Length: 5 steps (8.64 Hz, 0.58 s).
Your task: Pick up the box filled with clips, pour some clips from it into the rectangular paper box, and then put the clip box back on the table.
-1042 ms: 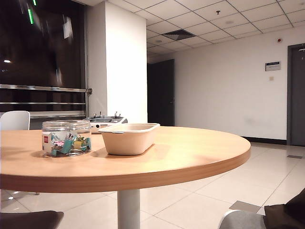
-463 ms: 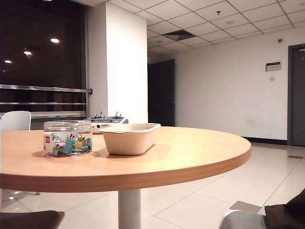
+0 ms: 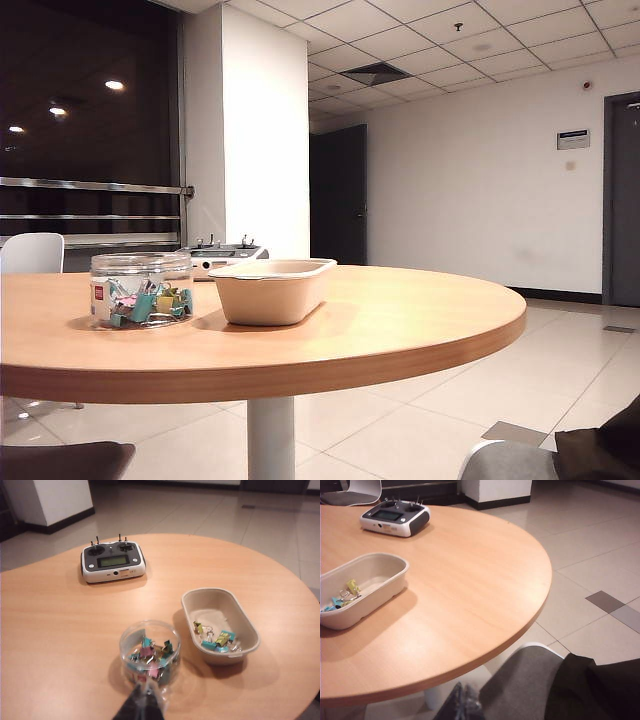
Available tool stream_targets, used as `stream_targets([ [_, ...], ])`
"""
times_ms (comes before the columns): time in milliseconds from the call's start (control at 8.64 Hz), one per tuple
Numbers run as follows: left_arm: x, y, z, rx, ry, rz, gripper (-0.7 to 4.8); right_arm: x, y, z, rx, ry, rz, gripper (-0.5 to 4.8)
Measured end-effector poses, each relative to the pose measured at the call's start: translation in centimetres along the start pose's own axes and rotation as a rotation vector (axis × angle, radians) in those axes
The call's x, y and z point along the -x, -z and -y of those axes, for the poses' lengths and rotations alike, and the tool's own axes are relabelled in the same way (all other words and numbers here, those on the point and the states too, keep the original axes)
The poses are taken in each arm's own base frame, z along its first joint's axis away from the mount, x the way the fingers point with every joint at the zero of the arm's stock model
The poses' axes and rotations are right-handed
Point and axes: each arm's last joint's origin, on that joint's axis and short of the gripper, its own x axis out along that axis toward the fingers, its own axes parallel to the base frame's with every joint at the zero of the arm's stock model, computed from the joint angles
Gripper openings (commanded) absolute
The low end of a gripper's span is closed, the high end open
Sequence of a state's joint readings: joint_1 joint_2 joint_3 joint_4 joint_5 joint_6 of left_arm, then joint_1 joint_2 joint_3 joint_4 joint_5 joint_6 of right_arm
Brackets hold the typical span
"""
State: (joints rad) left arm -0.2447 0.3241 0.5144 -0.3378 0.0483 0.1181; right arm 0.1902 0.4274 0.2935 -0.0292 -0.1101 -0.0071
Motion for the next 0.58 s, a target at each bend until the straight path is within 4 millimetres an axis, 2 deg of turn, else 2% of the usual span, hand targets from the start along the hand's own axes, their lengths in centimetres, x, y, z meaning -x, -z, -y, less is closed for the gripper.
stream_targets([
  [232, 0.2, 3.8, 0.3, 0.076, -0.054, 0.019, -0.06, 0.1, 0.3, -0.1, -0.004, -0.020, -0.012, -0.05],
  [347, -0.4, 5.3, 0.3, 0.139, -0.098, -0.023, -0.06, 0.1, 0.4, -0.1, -0.004, -0.020, -0.014, -0.05],
  [463, -0.5, 5.5, 0.3, 0.121, -0.120, -0.023, -0.06, 0.1, 0.4, -0.1, -0.004, -0.019, -0.014, -0.05],
  [579, -1.4, 7.5, 0.4, 0.070, -0.152, 0.015, -0.06, 0.1, 0.4, -0.1, -0.004, -0.019, -0.013, -0.05],
])
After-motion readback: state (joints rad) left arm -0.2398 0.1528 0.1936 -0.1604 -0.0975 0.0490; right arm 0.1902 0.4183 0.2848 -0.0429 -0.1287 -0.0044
